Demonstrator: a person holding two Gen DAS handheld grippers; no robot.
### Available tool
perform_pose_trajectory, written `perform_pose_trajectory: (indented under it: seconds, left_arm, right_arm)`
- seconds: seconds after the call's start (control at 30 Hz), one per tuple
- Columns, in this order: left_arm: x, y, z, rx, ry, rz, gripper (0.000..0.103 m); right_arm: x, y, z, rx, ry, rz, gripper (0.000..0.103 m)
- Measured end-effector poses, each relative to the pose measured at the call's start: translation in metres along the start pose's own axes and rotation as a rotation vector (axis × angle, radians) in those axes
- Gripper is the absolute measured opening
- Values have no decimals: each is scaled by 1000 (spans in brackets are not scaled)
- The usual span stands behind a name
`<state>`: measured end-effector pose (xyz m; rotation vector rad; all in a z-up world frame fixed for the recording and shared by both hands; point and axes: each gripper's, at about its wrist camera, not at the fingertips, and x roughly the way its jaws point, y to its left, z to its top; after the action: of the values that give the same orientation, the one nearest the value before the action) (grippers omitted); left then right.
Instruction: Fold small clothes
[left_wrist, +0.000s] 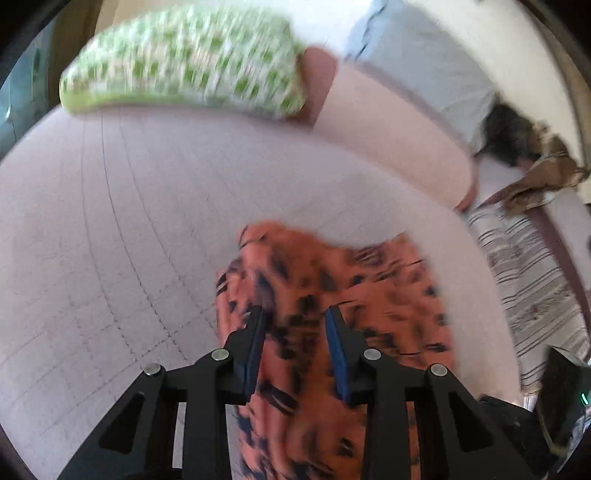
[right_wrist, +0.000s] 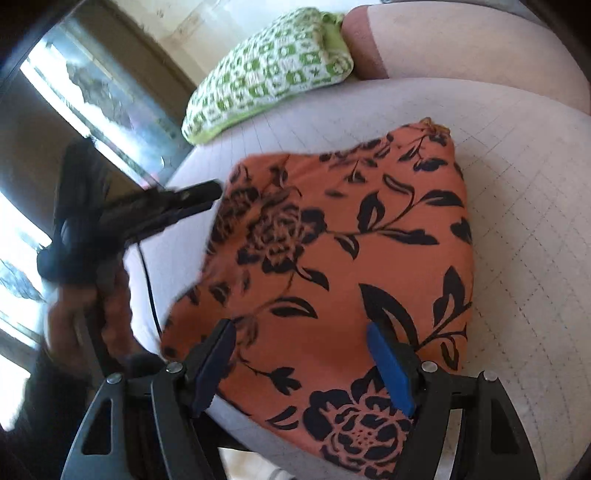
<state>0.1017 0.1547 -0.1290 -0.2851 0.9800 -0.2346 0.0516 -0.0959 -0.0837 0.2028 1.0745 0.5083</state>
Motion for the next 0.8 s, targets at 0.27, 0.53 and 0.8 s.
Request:
perform_pose_trajectory:
  seconds: [0.27,0.53,0.8]
  left_arm:
    - [27,24,-4,26,-28,63,22]
    - [-51,-17,-46,70,-149,3,28]
    - [-33,4,-126,-125,-40,-67,6]
  right_arm:
    - [2,-18,-9,19,15,82,79]
    - [-18,-30,-1,147,-13,178,82]
    - [-34,-38,-12,199,-60,184,82]
